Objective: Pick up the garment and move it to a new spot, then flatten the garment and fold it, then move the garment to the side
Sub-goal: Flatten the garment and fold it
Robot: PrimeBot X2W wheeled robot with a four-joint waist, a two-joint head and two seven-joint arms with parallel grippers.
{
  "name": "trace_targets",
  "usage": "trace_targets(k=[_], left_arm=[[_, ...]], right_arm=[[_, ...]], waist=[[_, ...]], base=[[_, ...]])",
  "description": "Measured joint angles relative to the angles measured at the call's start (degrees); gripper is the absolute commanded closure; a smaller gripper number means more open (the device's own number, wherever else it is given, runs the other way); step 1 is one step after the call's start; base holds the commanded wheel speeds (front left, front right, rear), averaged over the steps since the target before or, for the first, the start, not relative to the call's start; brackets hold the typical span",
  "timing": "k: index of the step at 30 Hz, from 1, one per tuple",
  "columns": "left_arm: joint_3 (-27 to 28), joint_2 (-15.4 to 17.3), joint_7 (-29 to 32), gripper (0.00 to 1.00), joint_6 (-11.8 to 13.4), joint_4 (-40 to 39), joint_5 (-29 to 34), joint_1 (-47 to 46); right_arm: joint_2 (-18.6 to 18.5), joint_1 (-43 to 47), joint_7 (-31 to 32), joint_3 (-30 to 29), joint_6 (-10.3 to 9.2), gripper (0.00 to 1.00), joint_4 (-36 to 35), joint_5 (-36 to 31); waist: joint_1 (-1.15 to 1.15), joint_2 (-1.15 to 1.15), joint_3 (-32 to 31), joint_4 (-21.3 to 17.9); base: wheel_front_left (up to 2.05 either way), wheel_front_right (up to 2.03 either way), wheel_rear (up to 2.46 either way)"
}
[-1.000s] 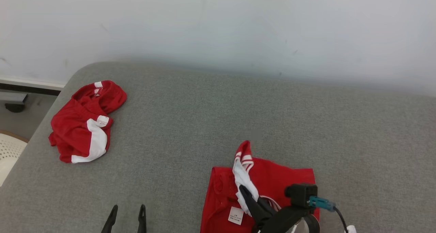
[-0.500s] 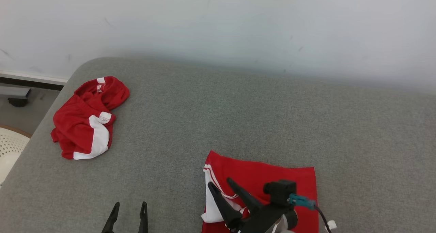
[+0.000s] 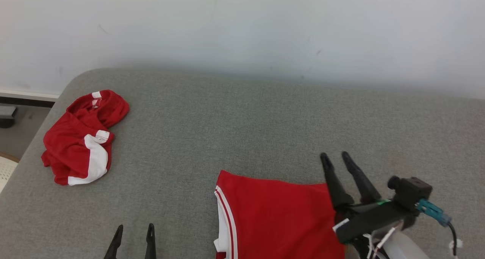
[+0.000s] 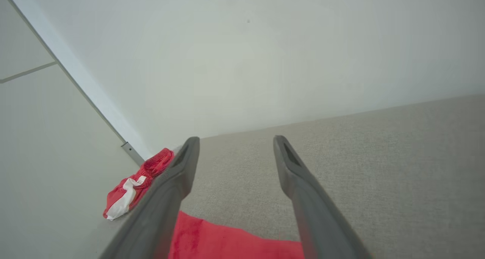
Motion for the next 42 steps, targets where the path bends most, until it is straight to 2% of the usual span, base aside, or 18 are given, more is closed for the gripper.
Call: trace_targets(k=[6,11,18,28,42], left_arm=[[0.8,0.0,0.0,0.0,0.0,-0.8,0.5,0.7],[1.3,0.0,0.0,0.0,0.1,-1.9,1.0,0.9],[1.6,0.0,0.0,0.0,0.5,-3.1,1.8,1.8],[1.6,0.0,0.0,0.0,1.1,-5.5,3.6,2.5],[0.7,0.1,0.0,0.0,1.0,-6.1,6.4,4.5]], right_arm=[[-0.1,6.0,0.0,-9.2,0.0,0.0,-1.2,-6.5],[2.2,11.9,0.0,-17.6,0.0,0.0,-3.2,-12.7],[6.1,18.8,0.0,-23.7,0.0,0.0,-9.4,-21.3],[8.7,23.0,0.0,-25.5,0.0,0.0,-12.3,-23.9],[9.8,24.9,0.0,-24.3,0.0,0.0,-10.8,-29.6]], waist=[[0.0,0.0,0.1,-0.1],[0.0,0.0,-0.1,-0.2],[0.0,0.0,-0.4,-1.1],[0.0,0.0,-1.2,-3.1],[0.0,0.0,-2.7,-5.4]], base=[[0.0,0.0,0.0],[0.0,0.0,0.0],[0.0,0.0,0.0],[0.0,0.0,0.0],[0.0,0.0,0.0]])
